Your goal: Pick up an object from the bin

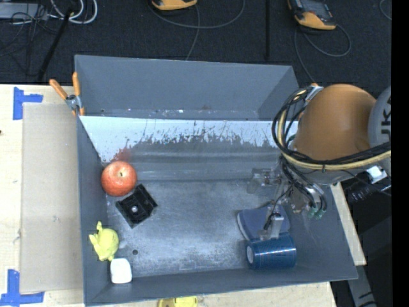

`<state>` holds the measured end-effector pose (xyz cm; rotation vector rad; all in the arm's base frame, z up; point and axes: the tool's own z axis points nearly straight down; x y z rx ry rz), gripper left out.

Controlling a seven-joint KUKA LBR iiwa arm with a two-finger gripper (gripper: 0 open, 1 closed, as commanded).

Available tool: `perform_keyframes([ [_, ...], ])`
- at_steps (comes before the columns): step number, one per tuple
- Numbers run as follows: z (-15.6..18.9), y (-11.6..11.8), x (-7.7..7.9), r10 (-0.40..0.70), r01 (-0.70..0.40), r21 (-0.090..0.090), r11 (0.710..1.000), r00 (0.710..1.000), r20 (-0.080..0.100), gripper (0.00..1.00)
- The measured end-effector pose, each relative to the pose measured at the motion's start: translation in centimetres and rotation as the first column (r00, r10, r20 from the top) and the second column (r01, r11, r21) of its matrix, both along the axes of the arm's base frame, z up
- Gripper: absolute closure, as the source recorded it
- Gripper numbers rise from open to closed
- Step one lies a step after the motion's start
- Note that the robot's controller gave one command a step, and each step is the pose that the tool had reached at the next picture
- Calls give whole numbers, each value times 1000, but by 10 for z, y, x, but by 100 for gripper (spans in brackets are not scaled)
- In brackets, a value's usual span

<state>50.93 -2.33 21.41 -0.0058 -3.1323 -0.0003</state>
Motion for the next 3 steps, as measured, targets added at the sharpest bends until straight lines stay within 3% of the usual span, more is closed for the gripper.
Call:
perform_keyframes([
  [1,4,0,1,1,-1,0,1000,1000,8,0],
  [2,-54,-34,12,120,-120,-1,993,993,12,0],
  [3,-130,-58,42,118,-118,0,993,992,36,0],
])
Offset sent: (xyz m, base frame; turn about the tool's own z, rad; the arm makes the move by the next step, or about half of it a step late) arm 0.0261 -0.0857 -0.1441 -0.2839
